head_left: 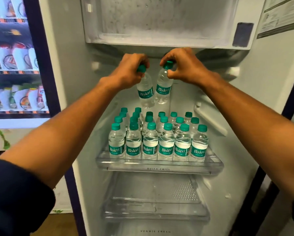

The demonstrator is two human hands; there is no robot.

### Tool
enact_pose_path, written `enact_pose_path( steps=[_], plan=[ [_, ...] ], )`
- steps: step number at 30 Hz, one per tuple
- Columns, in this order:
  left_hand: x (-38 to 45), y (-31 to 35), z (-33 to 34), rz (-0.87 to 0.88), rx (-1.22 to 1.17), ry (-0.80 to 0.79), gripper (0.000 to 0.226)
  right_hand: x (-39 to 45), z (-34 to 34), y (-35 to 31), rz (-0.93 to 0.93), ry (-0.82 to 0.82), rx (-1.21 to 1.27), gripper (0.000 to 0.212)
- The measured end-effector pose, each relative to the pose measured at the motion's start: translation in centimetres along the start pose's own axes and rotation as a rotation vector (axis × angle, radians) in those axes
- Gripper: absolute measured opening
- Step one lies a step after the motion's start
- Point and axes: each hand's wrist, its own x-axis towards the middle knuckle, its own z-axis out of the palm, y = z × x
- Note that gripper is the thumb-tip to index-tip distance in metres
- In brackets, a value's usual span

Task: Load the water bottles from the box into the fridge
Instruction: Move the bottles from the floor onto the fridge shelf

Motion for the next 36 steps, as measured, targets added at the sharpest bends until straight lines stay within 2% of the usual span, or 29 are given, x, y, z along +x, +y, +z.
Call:
enact_pose_path(
  steps=[6,12,27,36],
  plan=[
    [2.4,-3.6,4.8,-0.062,-0.021,0.001,0.035,1.2,4.6,4.2,0.043,-0.019,-0.005,0.037],
    [3.7,-5.7,9.0,-0.057,-0.044,-0.047,0.035,1.6,9.6,7.7,0.12,-0.141,0.005,0.037],
    [3.3,-8.1,16.9,-0.037,0.011,-0.306,0.033,-0.4,15.7,10.3,0.213,-0.456,0.144,0.029],
    [2.8,-8.6,18.5,-0.07,0.024,-0.421,0.031,-1.1,18.0,11.0,0.237,-0.537,0.159,0.029]
  ],
)
